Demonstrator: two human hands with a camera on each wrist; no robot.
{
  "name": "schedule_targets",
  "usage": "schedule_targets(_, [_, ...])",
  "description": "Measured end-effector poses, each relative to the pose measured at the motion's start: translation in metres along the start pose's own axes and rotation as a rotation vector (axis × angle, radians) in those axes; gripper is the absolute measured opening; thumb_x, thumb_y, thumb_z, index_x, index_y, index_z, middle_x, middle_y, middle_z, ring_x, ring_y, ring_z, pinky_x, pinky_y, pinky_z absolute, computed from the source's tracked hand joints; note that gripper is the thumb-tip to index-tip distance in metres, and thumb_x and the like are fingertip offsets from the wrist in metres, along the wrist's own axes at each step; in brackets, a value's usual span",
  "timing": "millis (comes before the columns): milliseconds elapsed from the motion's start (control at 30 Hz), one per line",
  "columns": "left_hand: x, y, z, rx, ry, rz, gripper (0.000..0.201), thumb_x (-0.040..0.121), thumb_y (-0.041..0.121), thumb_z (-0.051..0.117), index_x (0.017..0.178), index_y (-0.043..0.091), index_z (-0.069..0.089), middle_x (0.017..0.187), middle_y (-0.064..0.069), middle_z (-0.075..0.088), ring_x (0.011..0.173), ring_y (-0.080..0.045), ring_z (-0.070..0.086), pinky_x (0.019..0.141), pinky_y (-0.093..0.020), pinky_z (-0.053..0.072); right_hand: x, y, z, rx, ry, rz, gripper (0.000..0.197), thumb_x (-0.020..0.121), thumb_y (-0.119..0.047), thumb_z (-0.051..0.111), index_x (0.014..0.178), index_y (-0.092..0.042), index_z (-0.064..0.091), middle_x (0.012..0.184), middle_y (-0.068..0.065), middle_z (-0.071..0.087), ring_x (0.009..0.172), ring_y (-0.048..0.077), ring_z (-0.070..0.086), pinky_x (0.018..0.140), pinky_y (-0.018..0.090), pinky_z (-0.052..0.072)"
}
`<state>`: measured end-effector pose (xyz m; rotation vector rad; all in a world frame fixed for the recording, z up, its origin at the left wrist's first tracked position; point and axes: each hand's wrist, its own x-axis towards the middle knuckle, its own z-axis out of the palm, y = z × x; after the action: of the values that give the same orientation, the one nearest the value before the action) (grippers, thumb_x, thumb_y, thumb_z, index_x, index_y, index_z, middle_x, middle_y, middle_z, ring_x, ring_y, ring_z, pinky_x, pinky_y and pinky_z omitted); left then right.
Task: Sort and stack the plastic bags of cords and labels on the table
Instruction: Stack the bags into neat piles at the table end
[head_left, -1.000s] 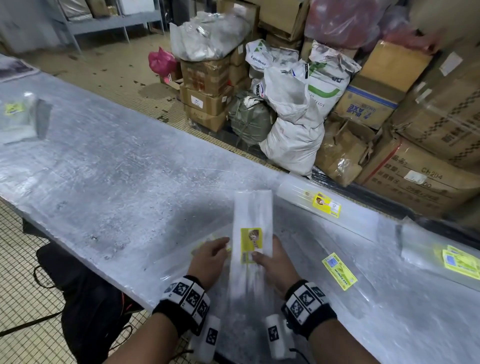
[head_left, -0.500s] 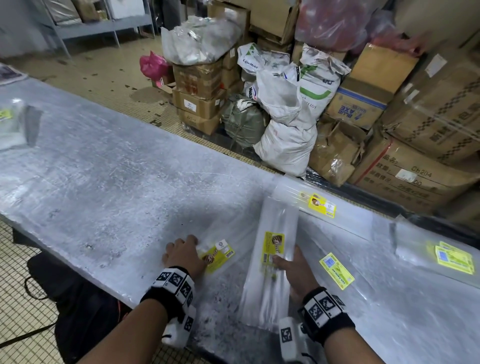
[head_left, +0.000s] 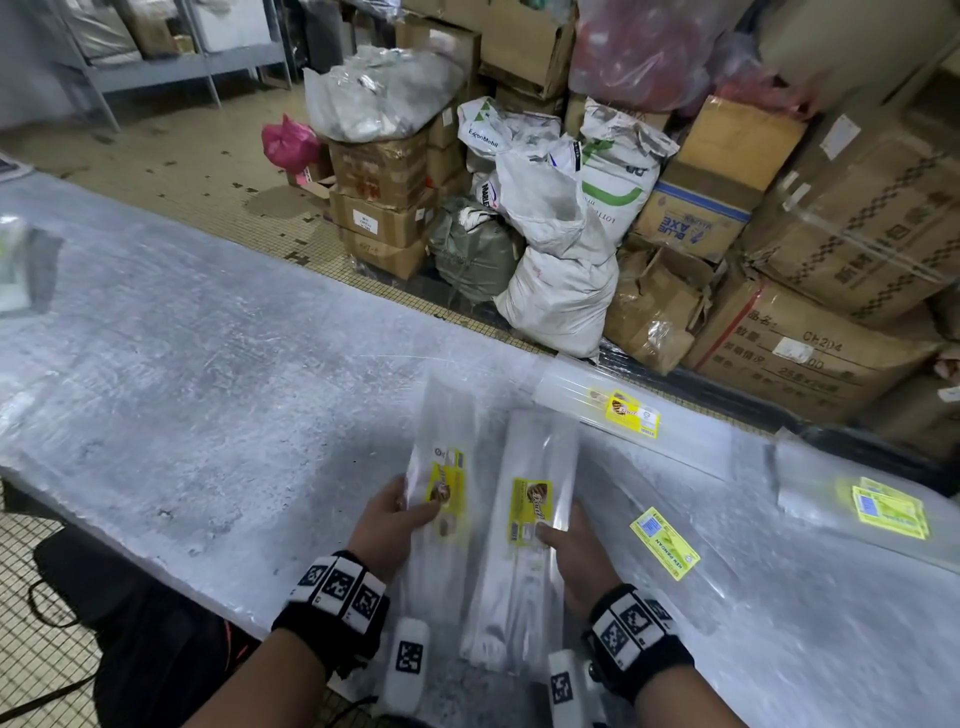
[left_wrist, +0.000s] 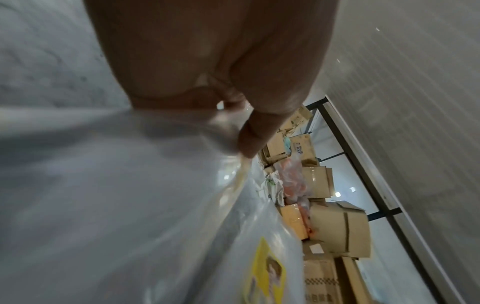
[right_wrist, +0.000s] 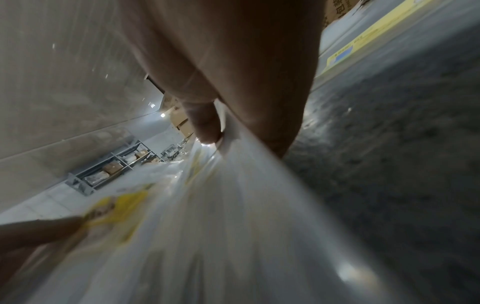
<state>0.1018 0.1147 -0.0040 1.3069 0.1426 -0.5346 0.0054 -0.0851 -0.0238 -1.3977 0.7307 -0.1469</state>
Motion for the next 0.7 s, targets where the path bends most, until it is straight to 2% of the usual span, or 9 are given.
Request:
schedule_targets(67, [-0.006, -0.001, 0.009, -0.201, -0.087, -0.012, 0.038, 0.072, -0.012, 0.066, 0.107, 0.003, 0.062, 0.092, -0.018, 0.073, 0.071, -0.026, 0.07, 0.062, -0.034, 0.059, -0.002, -0.008, 0.005, 0.054, -0.01, 0.003, 0.047, 0.089, 0.014, 0.054, 0.118, -0.022, 0.054, 0.104, 0.006, 0.071, 0.093, 0.025, 0.069, 0.083, 0.04, 0.057])
schedule_targets(167, [-0.011, -0.004, 0.021, -0.312, -0.149, -0.063, 0.04, 0.071, -0.009, 0.067, 0.108, 0.002, 0.059, 0.092, -0.019, 0.073, 0.068, -0.024, 0.071, 0.061, -0.033, 0.06, -0.003, -0.017, 0.013, 0.115, -0.016, 0.03, 0.046, 0.09, 0.013, 0.052, 0.125, -0.017, 0.055, 0.112, 0.018, 0.071, 0.102, 0.04, 0.068, 0.09, 0.057, 0.054])
schedule_targets(200, [-0.011, -0.006, 0.024, -0.267, -0.143, -0.063, 0.037, 0.075, -0.013, 0.063, 0.109, 0.001, 0.058, 0.092, -0.02, 0.073, 0.067, -0.025, 0.07, 0.06, -0.033, 0.059, -0.003, -0.02, 0.018, 0.129, -0.028, 0.044, 0.044, 0.09, 0.008, 0.054, 0.125, -0.019, 0.056, 0.113, 0.02, 0.07, 0.104, 0.043, 0.067, 0.091, 0.061, 0.053])
schedule_targets(267, [-0.011, -0.01, 0.029, -0.066, -0.091, -0.03, 0.032, 0.078, -0.013, 0.065, 0.107, 0.0, 0.06, 0.093, -0.022, 0.072, 0.065, -0.024, 0.069, 0.056, -0.031, 0.057, -0.004, -0.026, 0.024, 0.149, -0.052, 0.065, 0.032, 0.088, -0.015, 0.059, 0.118, -0.025, 0.064, 0.115, 0.023, 0.069, 0.108, 0.046, 0.065, 0.096, 0.065, 0.049])
schedule_targets(333, [-0.012, -0.011, 0.035, 0.077, -0.048, 0.045, 0.029, 0.078, -0.006, 0.071, 0.104, 0.0, 0.06, 0.087, -0.021, 0.072, 0.064, -0.022, 0.068, 0.055, -0.03, 0.056, -0.008, -0.031, 0.024, 0.127, -0.058, 0.06, 0.024, 0.088, -0.033, 0.058, 0.11, -0.03, 0.068, 0.113, 0.02, 0.07, 0.111, 0.044, 0.064, 0.099, 0.062, 0.048])
schedule_targets(433, [-0.015, -0.006, 0.04, -0.05, -0.12, 0.079, 0.04, 0.069, 0.003, 0.075, 0.104, -0.004, 0.058, 0.093, -0.025, 0.069, 0.079, -0.03, 0.066, 0.074, -0.045, 0.058, -0.007, -0.038, 0.02, 0.107, -0.048, 0.0, 0.021, 0.102, -0.015, 0.05, 0.114, -0.028, 0.062, 0.109, 0.01, 0.073, 0.1, 0.033, 0.07, 0.091, 0.053, 0.056])
schedule_targets(500, [-0.015, 0.001, 0.043, -0.096, -0.169, 0.106, 0.034, 0.069, -0.002, 0.075, 0.099, -0.004, 0.059, 0.087, -0.021, 0.07, 0.073, -0.027, 0.067, 0.07, -0.041, 0.059, -0.003, -0.039, 0.015, 0.127, -0.016, -0.024, 0.026, 0.101, -0.007, 0.049, 0.115, -0.026, 0.061, 0.108, 0.015, 0.072, 0.094, 0.032, 0.07, 0.085, 0.053, 0.058])
schedule_targets(600, [-0.011, 0.014, 0.046, -0.063, -0.156, 0.158, 0.02, 0.074, -0.006, 0.071, 0.089, 0.001, 0.058, 0.076, -0.009, 0.071, 0.065, -0.023, 0.067, 0.067, -0.038, 0.057, 0.002, -0.042, 0.003, 0.182, 0.098, -0.029, 0.029, 0.102, -0.001, 0.041, 0.114, -0.022, 0.058, 0.103, 0.021, 0.066, 0.08, 0.03, 0.066, 0.06, 0.039, 0.058])
schedule_targets(700, [-0.01, 0.024, 0.049, -0.209, -0.197, 0.116, 0.027, 0.077, -0.014, 0.066, 0.099, -0.002, 0.055, 0.082, -0.014, 0.07, 0.061, -0.023, 0.068, 0.057, -0.036, 0.058, 0.004, -0.045, -0.012, 0.095, 0.168, -0.061, 0.032, 0.103, -0.002, 0.039, 0.118, -0.025, 0.055, 0.109, 0.011, 0.069, 0.08, 0.019, 0.071, 0.057, 0.033, 0.058])
